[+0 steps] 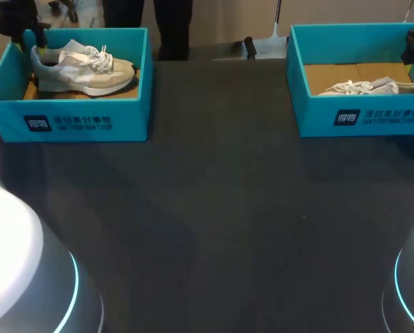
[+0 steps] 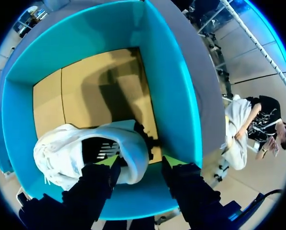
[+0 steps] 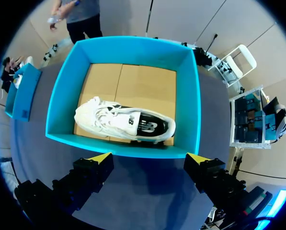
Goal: Take the shoe out of the shoebox, open the shoe tongue, remove and reinsert the insole, then place the shoe into the shoebox
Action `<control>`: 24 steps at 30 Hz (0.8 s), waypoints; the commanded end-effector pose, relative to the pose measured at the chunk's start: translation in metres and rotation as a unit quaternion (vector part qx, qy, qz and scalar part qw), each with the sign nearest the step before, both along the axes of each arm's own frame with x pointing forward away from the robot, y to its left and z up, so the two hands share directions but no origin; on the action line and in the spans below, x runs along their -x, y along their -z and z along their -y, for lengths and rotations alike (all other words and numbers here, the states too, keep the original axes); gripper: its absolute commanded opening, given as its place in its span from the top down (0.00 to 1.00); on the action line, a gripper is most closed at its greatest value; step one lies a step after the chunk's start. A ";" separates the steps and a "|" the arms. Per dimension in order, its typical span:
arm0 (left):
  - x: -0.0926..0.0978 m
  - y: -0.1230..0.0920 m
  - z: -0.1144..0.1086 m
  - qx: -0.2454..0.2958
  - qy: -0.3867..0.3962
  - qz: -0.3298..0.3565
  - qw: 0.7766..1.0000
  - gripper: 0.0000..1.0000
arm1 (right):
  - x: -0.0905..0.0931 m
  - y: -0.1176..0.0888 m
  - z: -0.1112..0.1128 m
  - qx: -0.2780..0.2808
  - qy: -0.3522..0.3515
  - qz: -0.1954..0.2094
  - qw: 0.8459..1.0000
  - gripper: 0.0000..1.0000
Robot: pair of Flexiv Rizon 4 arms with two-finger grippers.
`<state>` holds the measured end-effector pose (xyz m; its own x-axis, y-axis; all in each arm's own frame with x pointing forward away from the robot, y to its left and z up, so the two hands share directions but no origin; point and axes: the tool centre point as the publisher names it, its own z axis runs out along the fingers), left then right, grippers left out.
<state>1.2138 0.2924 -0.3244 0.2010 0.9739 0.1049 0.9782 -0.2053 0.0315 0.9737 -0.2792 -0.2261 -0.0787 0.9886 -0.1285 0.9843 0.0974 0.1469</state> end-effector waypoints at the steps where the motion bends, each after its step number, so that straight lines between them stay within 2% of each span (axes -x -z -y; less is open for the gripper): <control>1: -0.009 0.008 -0.002 0.003 0.001 -0.016 1.000 0.49 | 0.000 0.000 0.000 0.000 0.000 0.000 1.000 0.00; 5: -0.009 0.016 -0.004 -0.001 -0.003 -0.024 1.000 0.53 | 0.000 0.000 0.000 0.000 0.000 0.000 1.000 0.00; 9: -0.008 0.022 -0.006 -0.006 -0.007 -0.028 1.000 0.50 | 0.000 0.000 0.000 0.000 0.000 0.000 1.000 0.00; 24: -0.011 0.044 -0.012 -0.010 -0.027 -0.048 0.998 0.52 | 0.000 0.000 0.000 0.000 0.000 0.000 1.000 0.00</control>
